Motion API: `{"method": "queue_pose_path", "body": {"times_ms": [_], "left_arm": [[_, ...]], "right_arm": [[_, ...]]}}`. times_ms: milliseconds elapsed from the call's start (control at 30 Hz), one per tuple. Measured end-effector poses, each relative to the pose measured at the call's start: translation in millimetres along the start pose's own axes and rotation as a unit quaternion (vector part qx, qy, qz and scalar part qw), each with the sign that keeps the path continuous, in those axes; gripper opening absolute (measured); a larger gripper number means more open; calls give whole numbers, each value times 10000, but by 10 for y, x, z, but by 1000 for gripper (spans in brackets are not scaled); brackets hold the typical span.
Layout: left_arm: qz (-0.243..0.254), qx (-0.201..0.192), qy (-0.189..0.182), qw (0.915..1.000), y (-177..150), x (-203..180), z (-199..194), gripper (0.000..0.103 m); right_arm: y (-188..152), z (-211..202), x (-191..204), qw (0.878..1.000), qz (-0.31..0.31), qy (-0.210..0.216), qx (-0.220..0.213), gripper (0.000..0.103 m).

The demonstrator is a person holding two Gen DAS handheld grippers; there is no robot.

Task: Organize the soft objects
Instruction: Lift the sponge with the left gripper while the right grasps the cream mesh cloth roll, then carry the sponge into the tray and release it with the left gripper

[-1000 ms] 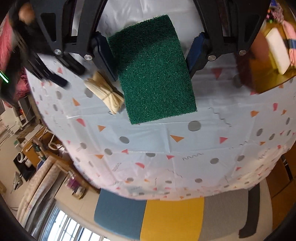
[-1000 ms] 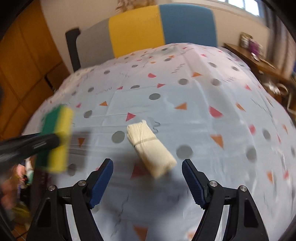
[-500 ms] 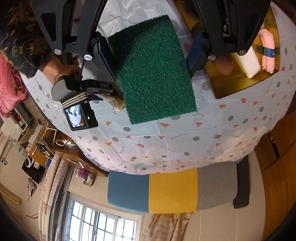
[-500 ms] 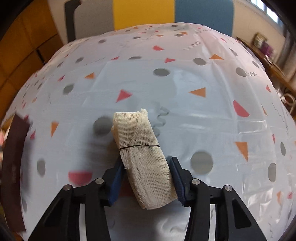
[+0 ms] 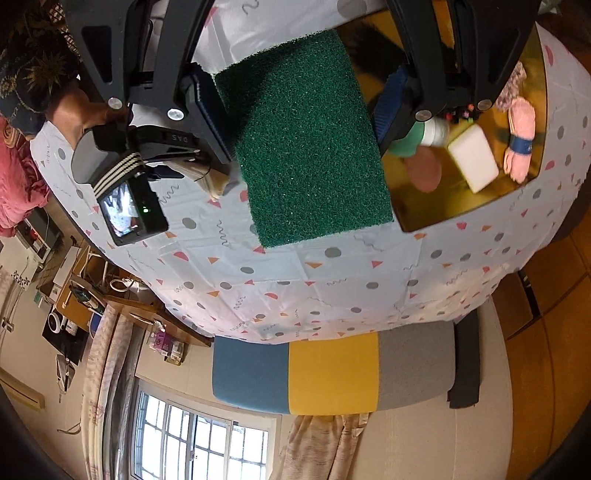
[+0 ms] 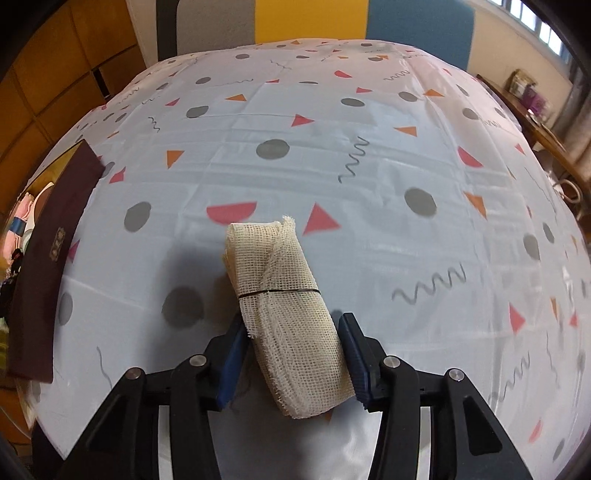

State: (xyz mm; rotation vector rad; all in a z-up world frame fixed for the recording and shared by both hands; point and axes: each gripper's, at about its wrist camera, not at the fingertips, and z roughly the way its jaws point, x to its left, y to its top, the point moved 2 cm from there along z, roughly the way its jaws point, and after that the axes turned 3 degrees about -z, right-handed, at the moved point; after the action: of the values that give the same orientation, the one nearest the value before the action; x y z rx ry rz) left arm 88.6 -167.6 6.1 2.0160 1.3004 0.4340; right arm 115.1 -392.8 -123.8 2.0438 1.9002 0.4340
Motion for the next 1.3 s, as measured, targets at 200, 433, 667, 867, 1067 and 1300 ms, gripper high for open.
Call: {"method": "queue_pose_path", "body": {"times_ms": [200, 433, 667, 867, 1067, 1300], "left_arm": [[-108, -18, 15, 9999, -167, 98, -95, 72], [-279, -58, 22, 9996, -311, 212, -191, 72], [-461, -27, -56, 9989, -434, 327, -235, 72], [-763, -52, -3, 9971, -556, 644, -342, 72], [-1503, -270, 460, 9872, -691, 1372, -668, 72], [-2384, -132, 1009, 9658, -1061, 2104, -813, 72]], "right_arm": [[-156, -29, 35, 9998, -1, -38, -176, 52], [-227, -37, 38, 9989, -16, -45, -463, 53], [-328, -43, 73, 9955, -83, -170, -930, 53], [-343, -53, 99, 9938, -46, -285, -1070, 53], [-359, -53, 78, 9933, 24, -231, -1136, 53], [-374, -55, 77, 9928, 47, -211, -1175, 53]]}}
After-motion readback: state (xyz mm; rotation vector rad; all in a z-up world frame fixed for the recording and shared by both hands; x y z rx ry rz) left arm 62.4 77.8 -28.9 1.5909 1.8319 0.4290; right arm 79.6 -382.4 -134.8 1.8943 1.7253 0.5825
